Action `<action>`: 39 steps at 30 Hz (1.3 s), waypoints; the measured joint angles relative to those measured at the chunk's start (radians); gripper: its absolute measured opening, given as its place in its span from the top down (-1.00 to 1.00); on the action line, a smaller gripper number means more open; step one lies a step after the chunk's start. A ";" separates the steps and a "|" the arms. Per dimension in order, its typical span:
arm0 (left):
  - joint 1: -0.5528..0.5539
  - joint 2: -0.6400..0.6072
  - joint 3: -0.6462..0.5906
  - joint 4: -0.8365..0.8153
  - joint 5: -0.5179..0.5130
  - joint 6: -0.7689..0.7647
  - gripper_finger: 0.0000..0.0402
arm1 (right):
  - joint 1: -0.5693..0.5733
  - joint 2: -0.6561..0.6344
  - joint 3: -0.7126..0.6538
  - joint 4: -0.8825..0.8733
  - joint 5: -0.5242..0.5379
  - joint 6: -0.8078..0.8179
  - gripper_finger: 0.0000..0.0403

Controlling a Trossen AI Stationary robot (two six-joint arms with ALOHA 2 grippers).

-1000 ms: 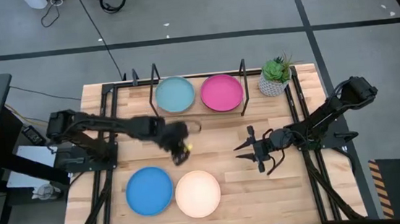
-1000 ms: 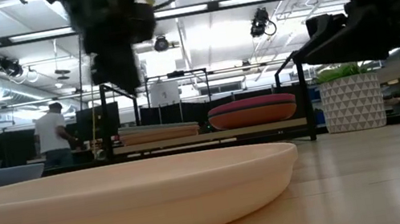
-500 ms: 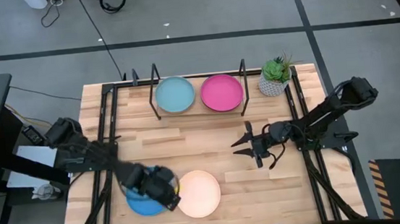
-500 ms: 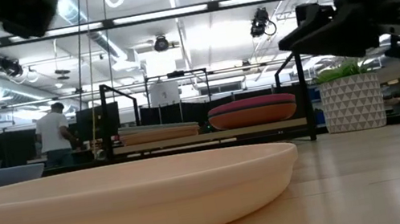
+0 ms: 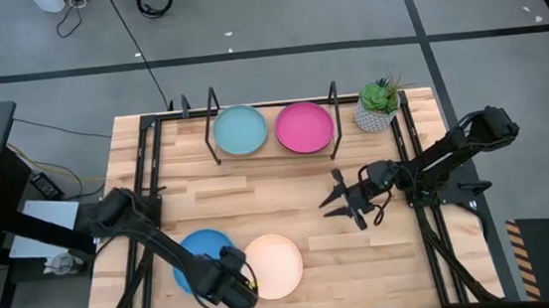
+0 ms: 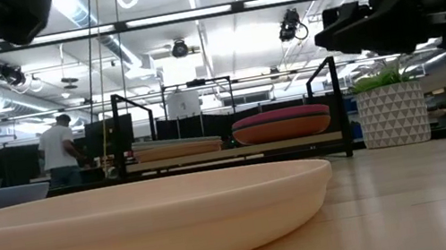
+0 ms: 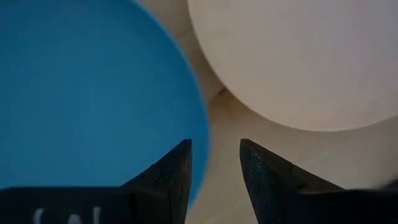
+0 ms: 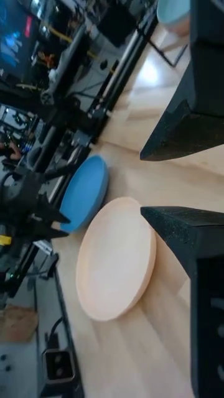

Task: Place and stack plates onto a shelf
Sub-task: Stack the blue plate on top of the pink plate on the shelf

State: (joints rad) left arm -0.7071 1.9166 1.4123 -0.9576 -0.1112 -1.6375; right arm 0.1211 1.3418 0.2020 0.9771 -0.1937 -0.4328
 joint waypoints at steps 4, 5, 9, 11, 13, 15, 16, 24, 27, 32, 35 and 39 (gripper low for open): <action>-0.001 0.071 0.057 -0.025 0.002 0.041 0.29 | 0.005 0.000 0.000 -0.018 -0.019 0.038 0.33; -0.001 0.083 0.063 -0.023 0.009 0.049 0.29 | 0.008 0.000 0.000 -0.028 -0.018 0.045 0.33; -0.003 0.121 0.063 -0.046 0.078 0.048 0.29 | 0.024 0.000 0.000 -0.054 -0.019 0.068 0.33; -0.003 0.130 0.063 -0.058 0.098 0.068 0.31 | 0.037 0.000 0.000 -0.060 -0.018 0.075 0.33; -0.004 0.130 0.063 -0.073 0.101 0.088 0.40 | 0.051 0.000 -0.003 -0.064 -0.018 0.076 0.33; 0.003 0.124 0.066 -0.097 0.104 0.119 0.57 | 0.065 0.000 -0.012 -0.064 -0.018 0.076 0.33; 0.008 0.120 0.077 -0.118 0.104 0.140 0.69 | 0.071 0.000 -0.017 -0.064 -0.017 0.076 0.33; 0.106 0.097 0.291 -0.304 0.067 0.513 0.97 | 0.088 0.000 -0.055 -0.030 -0.009 0.131 0.33; 0.162 0.095 0.370 -0.355 -0.011 0.673 0.98 | 0.089 0.000 -0.072 -0.028 -0.006 0.162 0.33; 0.227 0.095 0.393 -0.367 -0.064 0.586 0.96 | 0.104 0.000 -0.112 -0.025 0.075 0.249 0.33; 0.221 0.100 0.330 -0.354 -0.064 0.520 0.84 | 0.128 0.000 -0.139 -0.015 0.154 0.278 0.33; 0.190 0.106 0.270 -0.335 0.044 0.449 0.58 | 0.156 0.000 -0.146 0.039 0.198 0.267 0.33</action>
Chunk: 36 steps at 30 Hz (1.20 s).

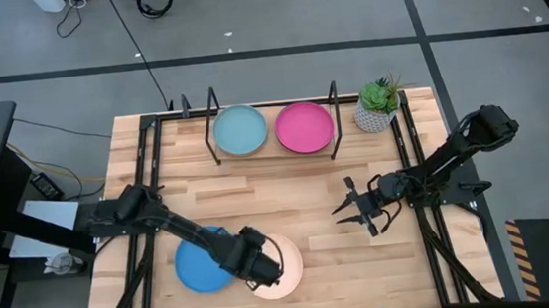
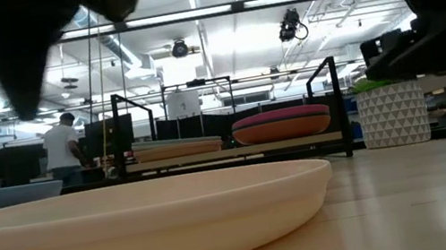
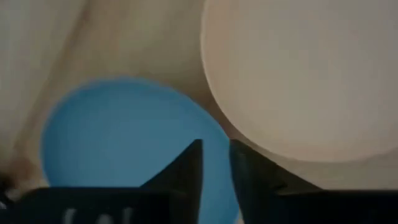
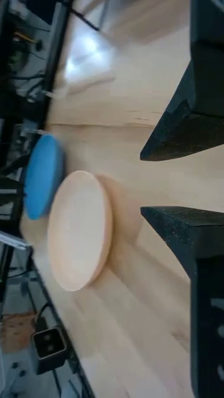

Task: Place and stack plates onto a shelf
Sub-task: Stack the blue plate on top of the pink plate on the shelf

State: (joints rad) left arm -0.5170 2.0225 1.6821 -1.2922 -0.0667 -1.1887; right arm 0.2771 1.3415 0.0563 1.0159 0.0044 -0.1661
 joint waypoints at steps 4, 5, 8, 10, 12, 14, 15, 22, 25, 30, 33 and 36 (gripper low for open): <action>-0.059 -0.001 -0.032 0.045 0.023 -0.070 0.30 | 0.009 0.000 0.000 0.035 0.002 -0.035 0.33; -0.071 -0.001 -0.046 0.063 0.025 -0.087 0.24 | 0.009 0.000 0.000 0.039 0.002 -0.040 0.33; -0.095 -0.001 -0.085 0.107 0.035 -0.126 0.09 | 0.009 0.000 0.002 0.049 0.003 -0.059 0.33; -0.099 -0.001 -0.105 0.148 0.044 -0.138 0.04 | 0.009 0.000 0.003 0.065 0.003 -0.068 0.33; -0.102 0.001 -0.123 0.170 0.048 -0.154 0.01 | 0.009 0.000 0.003 0.076 0.003 -0.073 0.33; -0.105 0.007 -0.140 0.168 0.049 -0.166 0.01 | 0.009 0.000 0.003 0.078 0.003 -0.085 0.33; -0.109 0.009 -0.152 0.175 0.051 -0.173 0.02 | 0.009 0.000 0.004 0.082 0.003 -0.095 0.33; -0.121 0.040 -0.185 0.206 0.067 -0.193 0.18 | 0.008 0.000 0.006 0.100 0.003 -0.145 0.33; -0.120 0.048 -0.185 0.199 0.086 -0.191 0.34 | 0.008 0.000 0.006 0.115 0.003 -0.150 0.33; -0.120 0.048 -0.185 0.157 0.089 -0.188 0.81 | 0.008 0.000 0.006 0.121 0.003 -0.151 0.33; -0.116 0.043 -0.184 0.124 0.084 -0.127 0.93 | 0.008 0.000 0.006 0.122 0.003 -0.151 0.33; -0.096 0.023 -0.165 0.101 0.083 -0.009 0.94 | 0.008 0.000 0.006 0.124 0.003 -0.148 0.33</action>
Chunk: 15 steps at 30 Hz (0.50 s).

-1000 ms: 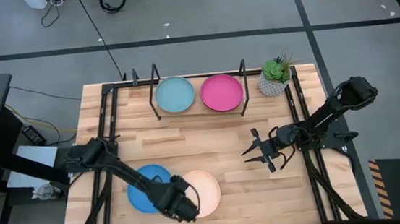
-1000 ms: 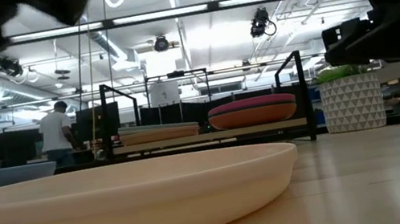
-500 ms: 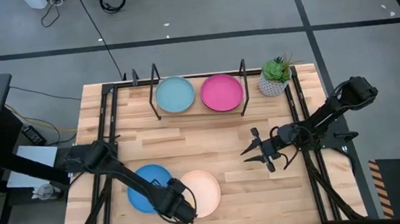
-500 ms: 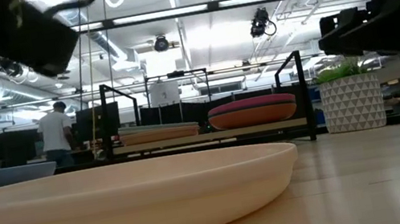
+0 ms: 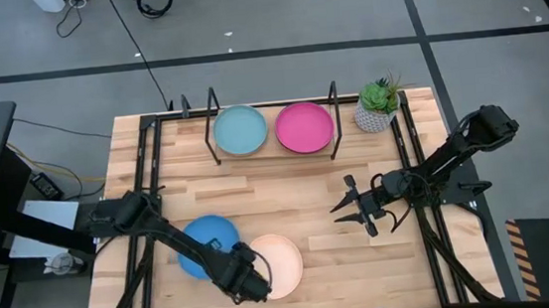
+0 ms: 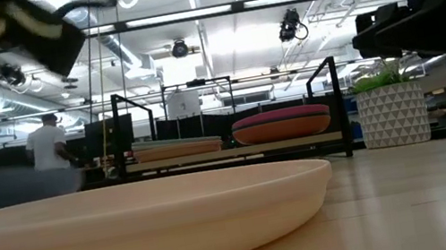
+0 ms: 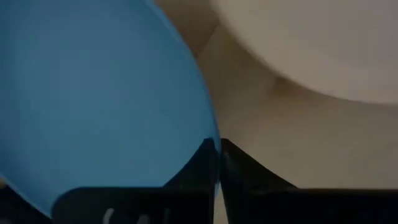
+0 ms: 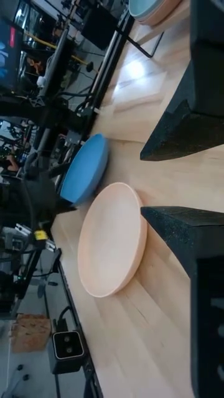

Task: Place and stack plates onto a shelf
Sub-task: Stack the blue plate on top of the pink plate on the shelf

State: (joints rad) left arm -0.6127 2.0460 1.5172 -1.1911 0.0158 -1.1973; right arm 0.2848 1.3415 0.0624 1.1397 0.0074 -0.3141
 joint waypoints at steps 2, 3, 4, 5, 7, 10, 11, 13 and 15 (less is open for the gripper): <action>0.023 -0.021 0.022 -0.006 -0.003 0.125 0.94 | 0.000 0.000 0.000 0.000 0.000 0.009 0.33; 0.038 -0.027 0.039 -0.014 -0.010 0.191 0.94 | 0.000 0.000 0.000 0.000 0.000 0.015 0.33; 0.054 -0.033 0.056 -0.029 -0.032 0.257 0.94 | 0.000 0.000 0.000 -0.003 0.000 0.023 0.33; 0.069 -0.037 0.074 -0.055 -0.061 0.322 0.94 | 0.000 0.000 0.000 -0.010 0.000 0.031 0.33; 0.105 -0.044 0.115 -0.099 -0.137 0.468 0.94 | 0.000 0.000 0.000 -0.032 0.000 0.057 0.33; 0.162 -0.045 0.166 -0.112 -0.289 0.730 0.94 | 0.000 0.000 0.000 -0.075 0.001 0.094 0.33; 0.181 -0.045 0.176 -0.107 -0.337 0.829 0.94 | 0.000 0.000 0.000 -0.084 0.002 0.111 0.33; 0.228 -0.045 0.186 -0.077 -0.424 1.035 0.94 | 0.000 0.000 0.000 -0.088 0.003 0.138 0.33; 0.291 -0.045 0.186 -0.037 -0.456 1.201 0.94 | 0.000 0.000 0.000 -0.078 0.009 0.159 0.33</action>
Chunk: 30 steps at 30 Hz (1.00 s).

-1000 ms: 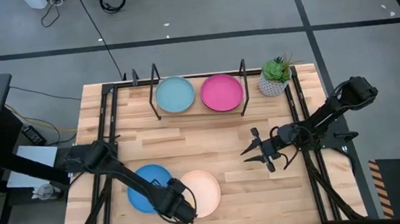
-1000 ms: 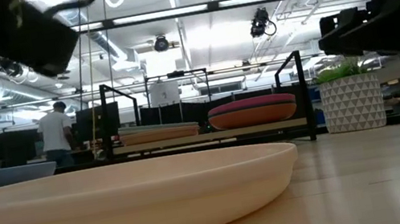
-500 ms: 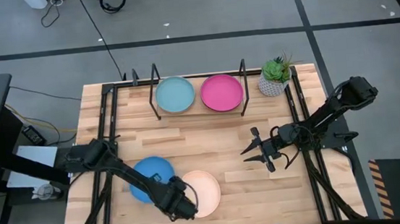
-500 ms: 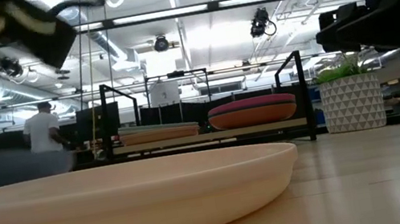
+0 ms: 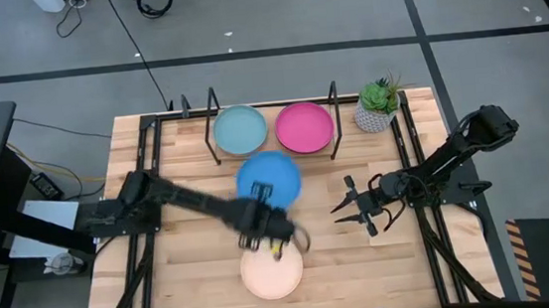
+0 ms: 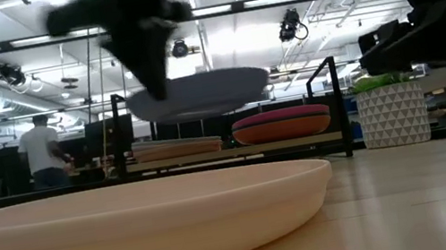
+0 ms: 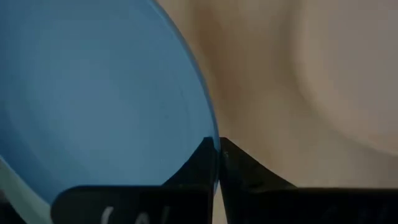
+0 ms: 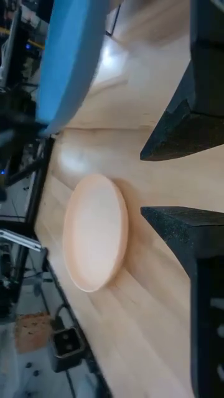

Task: Place and stack plates onto a shelf
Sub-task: Stack the blue plate on top of the pink plate on the shelf

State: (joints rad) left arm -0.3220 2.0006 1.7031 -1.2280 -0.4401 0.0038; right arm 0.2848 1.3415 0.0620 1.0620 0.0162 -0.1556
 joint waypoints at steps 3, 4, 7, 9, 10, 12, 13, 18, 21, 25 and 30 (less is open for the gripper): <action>0.109 0.000 0.000 0.027 -0.013 0.180 0.94 | 0.000 0.000 0.000 0.022 0.020 0.047 0.33; 0.143 0.000 0.000 0.033 -0.020 0.231 0.94 | 0.000 0.000 0.000 0.021 0.021 0.066 0.33; 0.231 -0.007 -0.001 0.093 -0.042 0.378 0.94 | 0.001 0.000 0.000 0.020 0.021 0.124 0.33; 0.281 -0.017 -0.001 0.143 -0.007 0.474 0.94 | 0.001 0.000 0.000 0.020 0.021 0.148 0.33; 0.305 -0.019 0.000 0.175 0.014 0.519 0.94 | 0.001 0.000 0.000 0.020 0.021 0.152 0.33; 0.353 -0.019 -0.001 0.210 0.059 0.599 0.94 | 0.001 0.000 0.000 0.021 0.033 0.153 0.33; 0.377 -0.019 -0.002 0.231 0.077 0.636 0.94 | 0.002 0.000 0.000 0.020 0.050 0.156 0.33; 0.475 -0.019 -0.002 0.348 0.158 0.799 0.94 | 0.003 0.000 0.000 0.013 0.126 0.163 0.33; 0.526 -0.018 -0.001 0.389 0.227 0.879 0.94 | 0.003 0.000 0.000 0.013 0.141 0.163 0.33; 0.590 0.000 -0.004 0.476 0.350 0.922 0.93 | 0.004 0.000 0.000 0.013 0.147 0.156 0.33; 0.627 0.011 -0.009 0.548 0.423 0.925 0.77 | 0.004 0.000 0.000 0.000 0.177 0.149 0.33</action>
State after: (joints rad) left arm 0.3046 2.0112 1.6939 -0.6797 -0.0174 0.9284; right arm 0.2886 1.3415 0.0620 1.0615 0.1929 -0.0067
